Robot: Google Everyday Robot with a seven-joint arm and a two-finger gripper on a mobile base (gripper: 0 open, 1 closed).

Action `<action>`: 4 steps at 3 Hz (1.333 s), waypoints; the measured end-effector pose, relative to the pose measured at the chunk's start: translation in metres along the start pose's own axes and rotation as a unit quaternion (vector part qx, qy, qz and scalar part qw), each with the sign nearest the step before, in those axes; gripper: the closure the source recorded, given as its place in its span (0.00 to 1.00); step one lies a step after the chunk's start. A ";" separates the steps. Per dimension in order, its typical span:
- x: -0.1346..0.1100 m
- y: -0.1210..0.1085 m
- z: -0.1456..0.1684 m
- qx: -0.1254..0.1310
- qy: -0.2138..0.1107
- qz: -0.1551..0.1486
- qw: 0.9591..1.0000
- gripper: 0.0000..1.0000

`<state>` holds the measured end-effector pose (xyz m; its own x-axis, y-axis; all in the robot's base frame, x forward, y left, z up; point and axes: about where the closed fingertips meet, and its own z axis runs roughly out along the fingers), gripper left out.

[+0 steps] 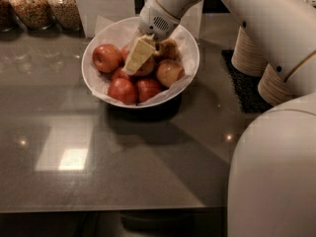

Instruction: Pick apple from white bowl

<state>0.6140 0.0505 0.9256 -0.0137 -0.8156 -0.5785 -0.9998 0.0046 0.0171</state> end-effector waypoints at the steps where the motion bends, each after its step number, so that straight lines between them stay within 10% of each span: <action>1: 0.000 0.000 0.000 0.000 0.000 0.000 1.000 0.66; 2: -0.007 -0.005 0.001 0.006 -0.009 -0.009 1.000 0.89; 4: -0.093 -0.001 -0.071 0.069 0.022 -0.067 0.995 1.00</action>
Offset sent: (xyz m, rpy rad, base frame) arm 0.0086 0.0082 0.0101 0.0381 -0.0472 0.0158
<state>0.6166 0.0852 1.0368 0.1173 -0.8390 -0.5313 -0.9848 -0.0292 -0.1714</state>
